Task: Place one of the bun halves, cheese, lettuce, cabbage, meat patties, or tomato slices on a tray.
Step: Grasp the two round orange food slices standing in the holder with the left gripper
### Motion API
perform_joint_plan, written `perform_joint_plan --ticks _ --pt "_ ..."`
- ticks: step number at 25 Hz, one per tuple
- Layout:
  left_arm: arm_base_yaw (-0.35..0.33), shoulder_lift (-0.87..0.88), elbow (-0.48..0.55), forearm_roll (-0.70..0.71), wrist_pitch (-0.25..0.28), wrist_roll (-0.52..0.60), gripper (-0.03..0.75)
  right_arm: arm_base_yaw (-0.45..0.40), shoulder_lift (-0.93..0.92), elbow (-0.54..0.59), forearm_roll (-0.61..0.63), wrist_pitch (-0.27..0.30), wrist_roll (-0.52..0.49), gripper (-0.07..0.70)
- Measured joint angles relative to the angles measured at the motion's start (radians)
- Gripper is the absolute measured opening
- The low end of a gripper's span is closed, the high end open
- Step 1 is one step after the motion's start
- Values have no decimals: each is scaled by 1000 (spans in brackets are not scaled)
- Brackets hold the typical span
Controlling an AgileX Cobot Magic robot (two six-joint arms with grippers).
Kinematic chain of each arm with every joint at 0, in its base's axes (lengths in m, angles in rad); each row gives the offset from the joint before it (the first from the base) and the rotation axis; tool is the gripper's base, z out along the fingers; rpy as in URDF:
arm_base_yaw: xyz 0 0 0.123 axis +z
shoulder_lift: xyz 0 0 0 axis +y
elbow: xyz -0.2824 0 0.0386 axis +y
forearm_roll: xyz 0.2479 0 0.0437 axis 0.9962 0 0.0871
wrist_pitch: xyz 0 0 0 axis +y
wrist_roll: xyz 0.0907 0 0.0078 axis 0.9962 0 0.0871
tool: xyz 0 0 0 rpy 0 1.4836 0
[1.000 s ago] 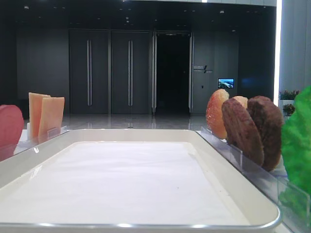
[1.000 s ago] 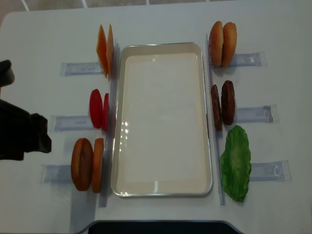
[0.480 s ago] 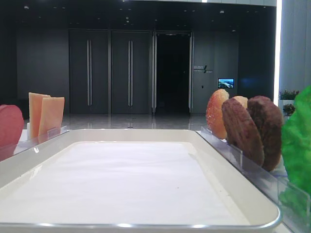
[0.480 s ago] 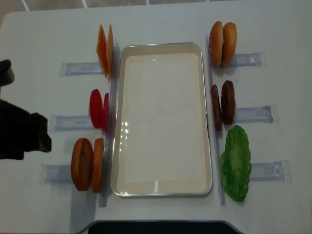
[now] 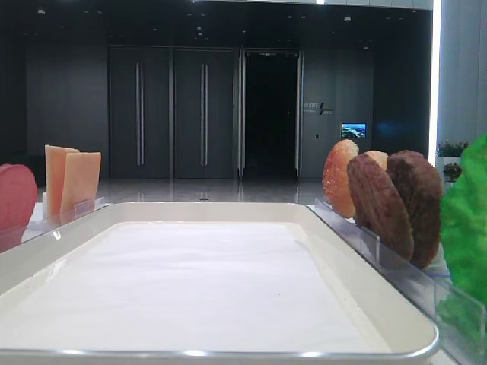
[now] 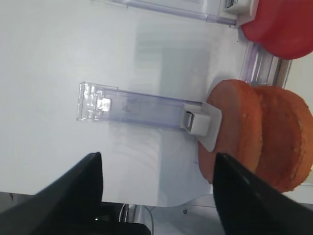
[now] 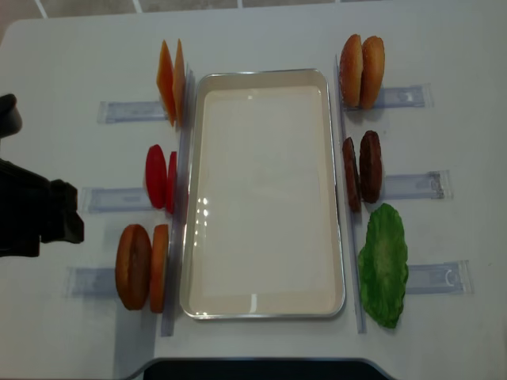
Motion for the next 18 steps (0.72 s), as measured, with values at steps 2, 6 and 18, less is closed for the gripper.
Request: perform_joint_plan --ticks 2,6,18 --pt "0 0 0 0 -3 0 535 0 0 0 0 0 0 514" --pt "0 0 0 0 -8 -1 535 0 0 0 0 0 0 514" --pt "-8 36 0 -6 -42 -5 535 0 0 0 0 0 0 514"
